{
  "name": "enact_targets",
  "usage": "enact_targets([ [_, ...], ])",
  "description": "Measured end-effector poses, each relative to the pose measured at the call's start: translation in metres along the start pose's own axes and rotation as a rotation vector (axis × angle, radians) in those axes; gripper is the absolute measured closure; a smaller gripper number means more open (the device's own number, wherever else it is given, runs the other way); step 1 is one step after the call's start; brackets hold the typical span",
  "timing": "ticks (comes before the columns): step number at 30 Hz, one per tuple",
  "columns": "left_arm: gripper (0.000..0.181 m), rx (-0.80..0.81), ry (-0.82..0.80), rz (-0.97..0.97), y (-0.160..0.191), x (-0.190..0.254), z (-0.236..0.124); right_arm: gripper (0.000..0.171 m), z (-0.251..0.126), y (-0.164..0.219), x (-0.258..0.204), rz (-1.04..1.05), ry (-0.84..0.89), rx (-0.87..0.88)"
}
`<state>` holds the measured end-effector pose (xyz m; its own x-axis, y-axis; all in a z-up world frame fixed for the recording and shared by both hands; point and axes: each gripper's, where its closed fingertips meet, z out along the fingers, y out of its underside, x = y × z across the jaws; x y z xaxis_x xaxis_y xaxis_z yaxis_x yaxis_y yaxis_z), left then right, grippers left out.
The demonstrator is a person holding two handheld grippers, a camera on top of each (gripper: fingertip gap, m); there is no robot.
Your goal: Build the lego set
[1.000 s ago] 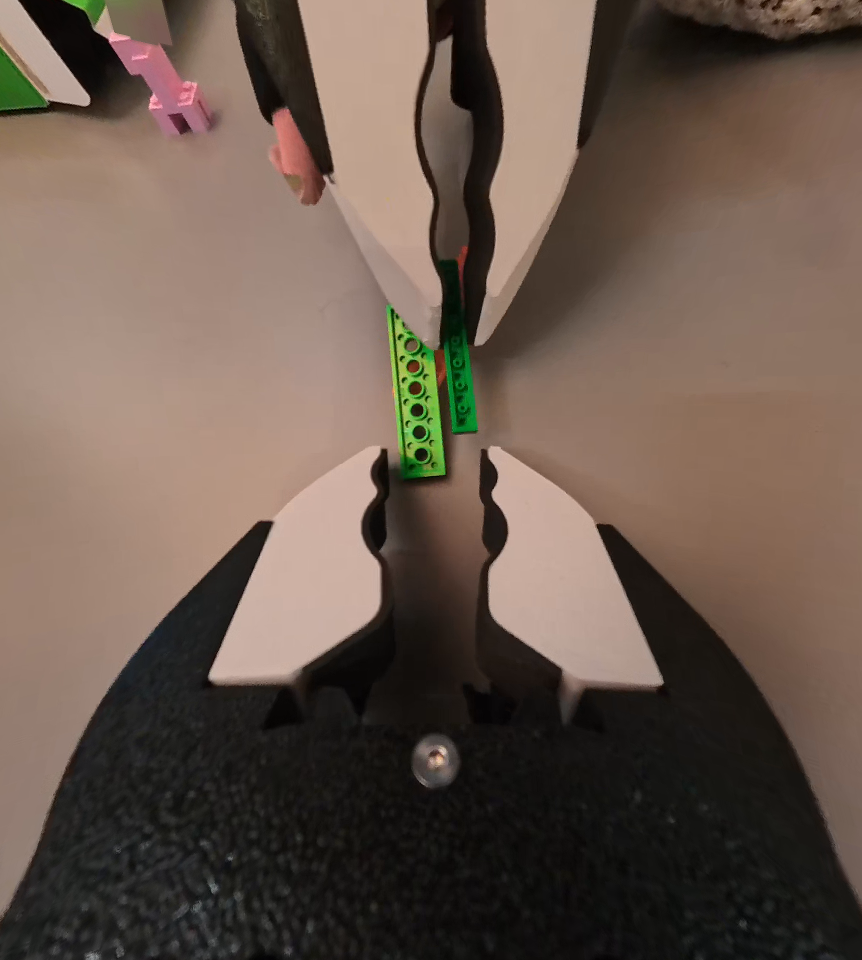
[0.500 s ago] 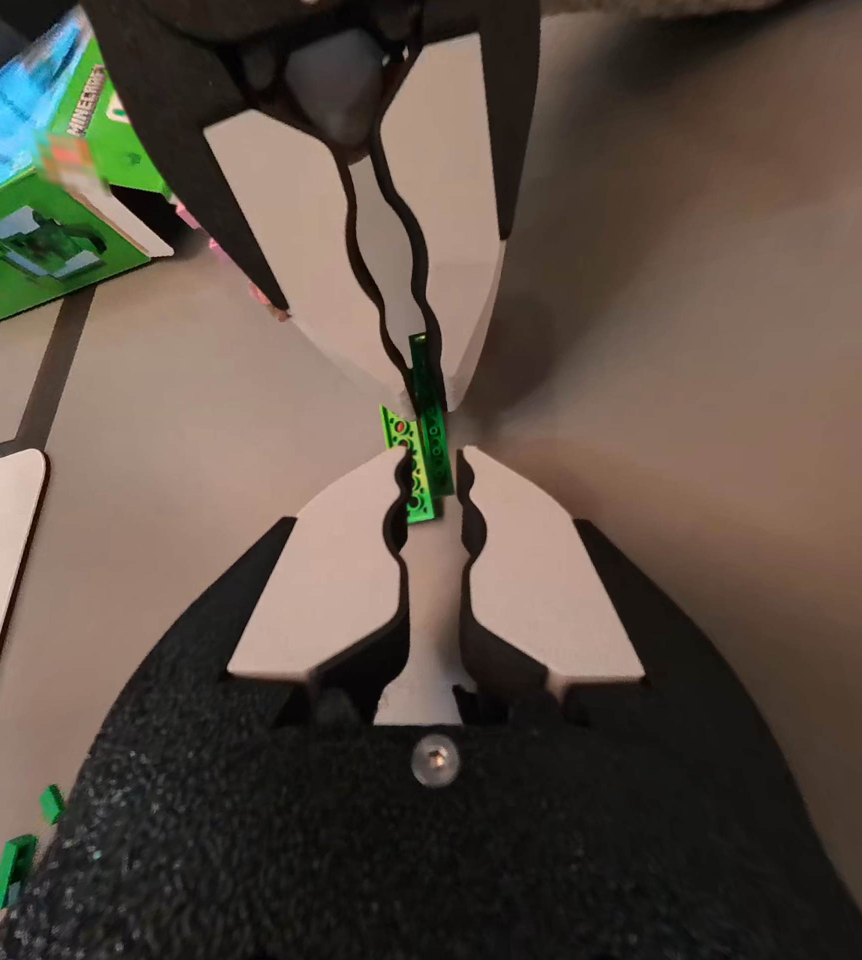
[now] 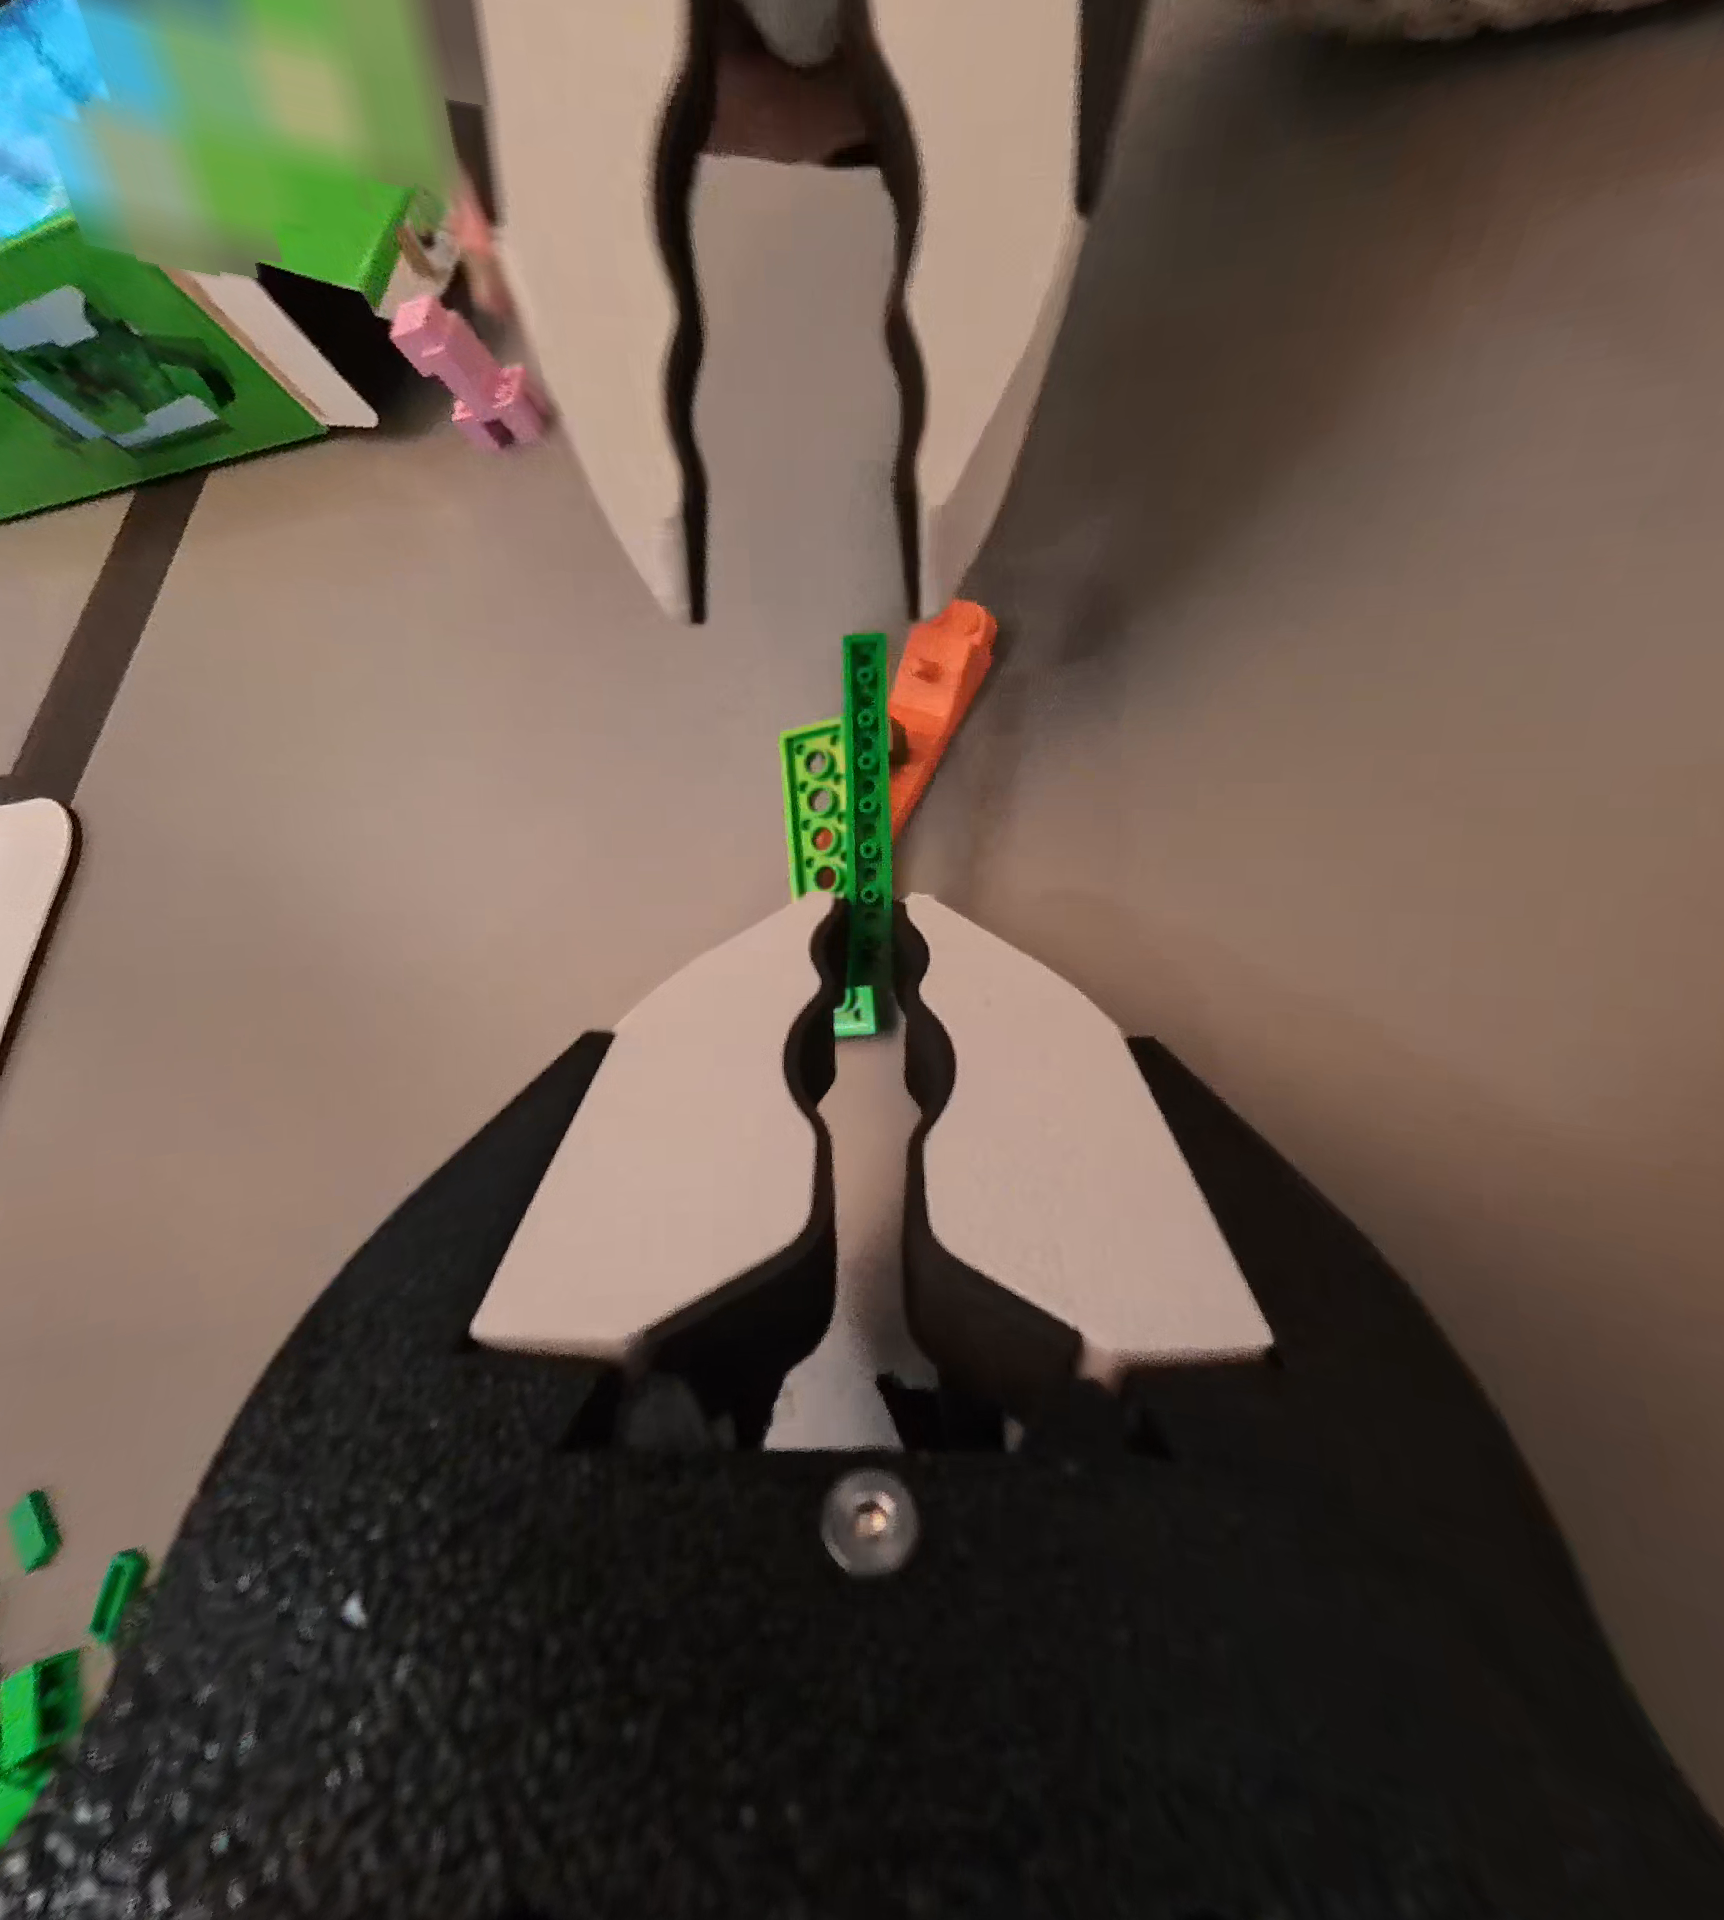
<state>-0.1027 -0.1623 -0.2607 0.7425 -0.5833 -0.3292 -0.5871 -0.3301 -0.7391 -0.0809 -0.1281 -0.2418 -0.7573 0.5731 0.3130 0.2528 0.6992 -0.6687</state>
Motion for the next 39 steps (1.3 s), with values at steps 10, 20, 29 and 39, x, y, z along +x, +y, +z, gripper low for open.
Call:
enact_targets([
  [10,0.175,-0.017,0.052,-0.139,0.006,0.002,-0.003,0.132,0.0,-0.001,-0.004,0.028,0.13,0.177],
  [20,0.175,-0.06,0.072,-0.155,0.011,0.003,0.0,0.171,0.005,-0.008,0.005,0.173,0.083,0.255],
  [29,0.175,-0.075,0.083,-0.159,0.013,0.004,0.003,0.162,0.015,0.002,0.008,0.277,-0.05,0.239],
  [39,0.175,-0.08,0.09,-0.165,0.015,0.005,0.004,0.137,0.023,0.005,0.008,0.513,-0.178,0.2],
])
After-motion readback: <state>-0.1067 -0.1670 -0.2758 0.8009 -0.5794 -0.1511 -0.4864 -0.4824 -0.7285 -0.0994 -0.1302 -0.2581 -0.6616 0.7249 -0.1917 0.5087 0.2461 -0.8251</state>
